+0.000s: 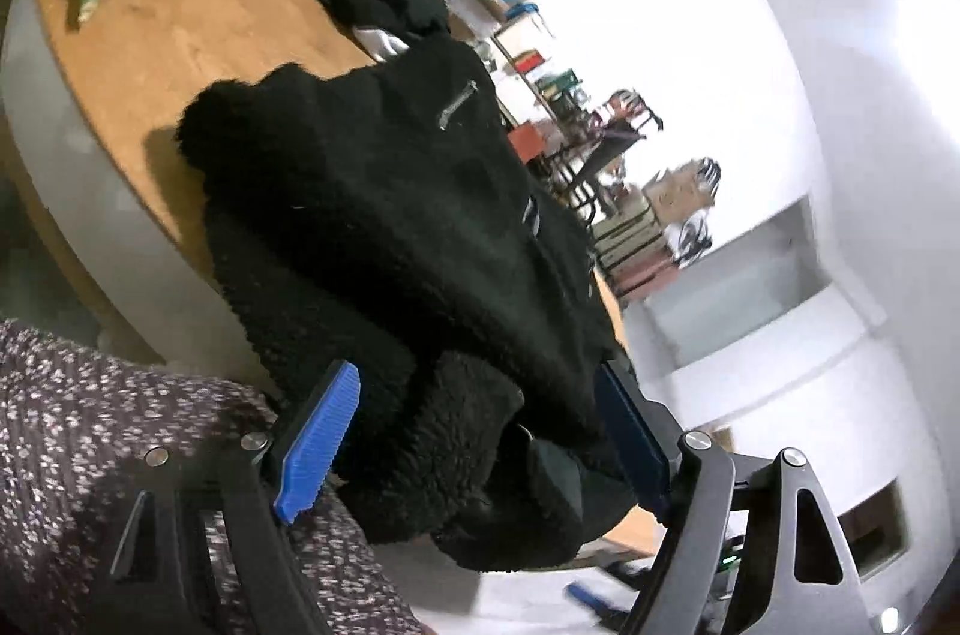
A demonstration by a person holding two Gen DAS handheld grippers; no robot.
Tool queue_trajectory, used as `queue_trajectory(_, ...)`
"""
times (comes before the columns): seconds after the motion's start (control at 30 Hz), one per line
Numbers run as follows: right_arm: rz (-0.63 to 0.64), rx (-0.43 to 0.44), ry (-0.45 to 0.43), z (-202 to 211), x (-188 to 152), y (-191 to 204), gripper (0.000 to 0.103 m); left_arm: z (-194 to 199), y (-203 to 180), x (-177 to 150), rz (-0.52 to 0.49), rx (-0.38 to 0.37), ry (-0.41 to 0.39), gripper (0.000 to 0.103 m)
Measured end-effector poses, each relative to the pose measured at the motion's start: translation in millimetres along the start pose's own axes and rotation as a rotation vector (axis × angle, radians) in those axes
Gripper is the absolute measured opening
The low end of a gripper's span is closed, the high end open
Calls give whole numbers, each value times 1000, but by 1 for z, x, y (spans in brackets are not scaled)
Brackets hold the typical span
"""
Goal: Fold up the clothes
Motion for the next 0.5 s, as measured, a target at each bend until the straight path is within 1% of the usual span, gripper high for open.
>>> queue_trajectory(0.1, -72, 15, 52, -18, -8, -11, 92, 3, 11, 3, 21, 0, -18, 81)
queue_trajectory(0.23, -100, 57, 44, -26, -8, -16, 92, 2, 23, 7, 47, 9, -13, 81)
queue_trajectory(0.3, -85, 99, 18, -27, -6, -11, 92, 7, 28, 7, 55, 8, -28, 81)
queue_trajectory(0.43, -82, 203, -1, -39, -4, -6, 92, 14, 29, 8, 58, 2, -53, 81)
queue_trajectory(0.5, -94, 256, 0, -44, -6, -4, 92, 15, 28, 7, 62, 13, -58, 81)
Point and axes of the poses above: each gripper's, at about its wrist camera, not at the fingertips, and z roughly against the way its jaws point, y to its left, x to its top, the point moved 6 cm from there along -z, roughly the way its jaws point, and after that the axes turned 1 degree about -x, right-handed, at the moved point
